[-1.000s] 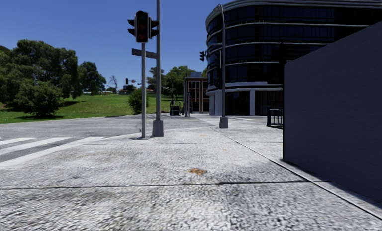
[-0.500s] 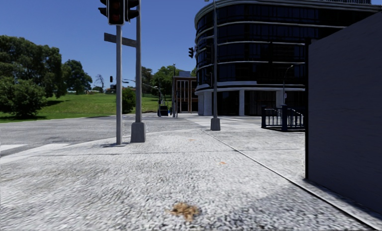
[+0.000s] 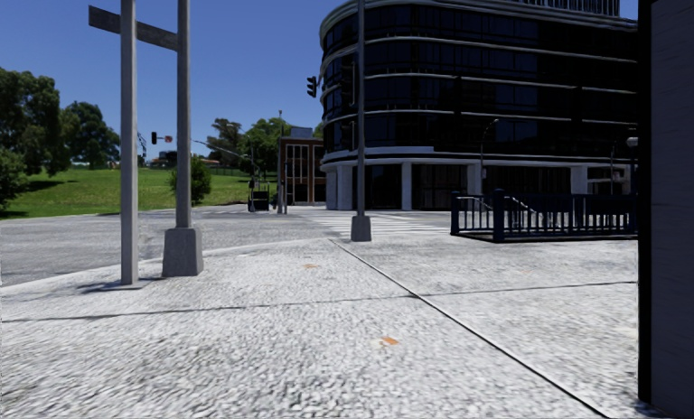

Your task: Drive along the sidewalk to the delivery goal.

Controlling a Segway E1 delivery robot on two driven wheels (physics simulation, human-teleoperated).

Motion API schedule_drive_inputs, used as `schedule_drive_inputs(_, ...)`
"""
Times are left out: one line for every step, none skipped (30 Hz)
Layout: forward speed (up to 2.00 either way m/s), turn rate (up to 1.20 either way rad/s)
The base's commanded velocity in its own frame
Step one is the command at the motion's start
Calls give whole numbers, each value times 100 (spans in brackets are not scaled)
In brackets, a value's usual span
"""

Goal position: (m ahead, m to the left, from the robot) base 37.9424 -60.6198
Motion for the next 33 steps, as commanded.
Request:
schedule_drive_inputs(200, -36)
schedule_drive_inputs(200, -36)
schedule_drive_inputs(200, -37)
schedule_drive_inputs(200, -38)
schedule_drive_inputs(200, -39)
schedule_drive_inputs(200, -39)
schedule_drive_inputs(200, -39)
schedule_drive_inputs(200, -39)
schedule_drive_inputs(200, -39)
schedule_drive_inputs(200, -39)
schedule_drive_inputs(200, -39)
schedule_drive_inputs(200, -39)
schedule_drive_inputs(200, -39)
schedule_drive_inputs(200, -39)
schedule_drive_inputs(200, -39)
schedule_drive_inputs(200, -39)
schedule_drive_inputs(200, -39)
schedule_drive_inputs(200, -39)
schedule_drive_inputs(200, -39)
schedule_drive_inputs(200, -39)
schedule_drive_inputs(200, -39)
schedule_drive_inputs(200, -39)
schedule_drive_inputs(200, -34)
schedule_drive_inputs(200, -33)
schedule_drive_inputs(200, -33)
schedule_drive_inputs(200, -33)
schedule_drive_inputs(200, -33)
schedule_drive_inputs(200, -33)
schedule_drive_inputs(200, -33)
schedule_drive_inputs(200, -33)
schedule_drive_inputs(200, -33)
schedule_drive_inputs(200, -33)
schedule_drive_inputs(200, -33)
